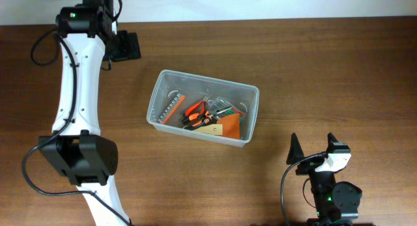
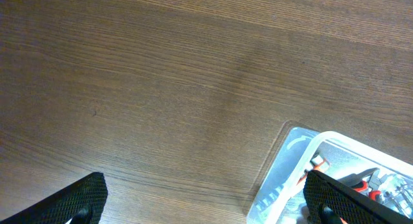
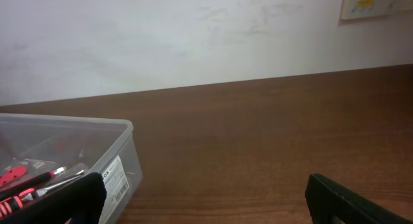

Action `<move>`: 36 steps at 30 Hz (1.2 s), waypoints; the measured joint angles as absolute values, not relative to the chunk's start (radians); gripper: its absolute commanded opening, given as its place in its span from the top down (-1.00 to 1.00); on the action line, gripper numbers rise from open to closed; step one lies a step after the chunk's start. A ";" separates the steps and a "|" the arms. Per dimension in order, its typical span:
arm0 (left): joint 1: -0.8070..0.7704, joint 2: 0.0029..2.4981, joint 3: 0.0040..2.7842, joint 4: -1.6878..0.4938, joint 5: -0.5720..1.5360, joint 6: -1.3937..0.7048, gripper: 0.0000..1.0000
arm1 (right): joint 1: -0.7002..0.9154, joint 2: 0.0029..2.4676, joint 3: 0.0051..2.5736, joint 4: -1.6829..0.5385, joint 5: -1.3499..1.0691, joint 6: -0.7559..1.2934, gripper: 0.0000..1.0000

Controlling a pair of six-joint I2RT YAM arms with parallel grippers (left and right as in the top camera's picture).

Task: Pack container

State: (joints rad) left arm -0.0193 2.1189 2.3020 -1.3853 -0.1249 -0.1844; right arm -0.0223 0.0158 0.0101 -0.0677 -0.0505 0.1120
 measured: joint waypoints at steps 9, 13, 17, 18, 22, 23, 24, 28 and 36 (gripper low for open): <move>-0.019 2.119 2.302 -1.385 -0.125 -0.184 -0.99 | -0.022 0.016 0.010 -0.068 -0.051 0.108 -0.97; -0.019 2.119 2.302 -1.385 -0.125 -0.184 -0.99 | -0.022 0.016 0.010 -0.068 -0.051 0.106 -0.97; -0.019 2.119 2.302 -1.385 -0.125 -0.184 -0.99 | -0.022 0.016 0.010 -0.068 -0.051 0.105 -0.97; -0.019 2.119 2.302 -1.385 -0.125 -0.184 -0.98 | -0.022 0.016 0.010 -0.068 -0.051 0.105 -0.97; -0.019 2.119 2.302 -1.385 -0.125 -0.184 -0.99 | -0.022 0.016 0.010 -0.068 -0.051 0.105 -0.97; -0.019 2.119 2.302 -1.385 -0.125 -0.184 -0.99 | -0.022 0.016 0.010 -0.068 -0.051 0.105 -0.97; -0.019 2.119 2.302 -1.385 -0.125 -0.184 -0.98 | -0.022 0.016 0.010 -0.068 -0.051 0.105 -0.97; -0.019 2.115 2.302 -1.385 -0.131 -0.184 -0.99 | -0.022 0.016 0.010 -0.068 -0.051 0.105 -0.97; -0.019 1.879 2.302 -1.378 -0.173 -0.184 -0.99 | -0.022 0.016 0.010 -0.068 -0.051 0.105 -0.97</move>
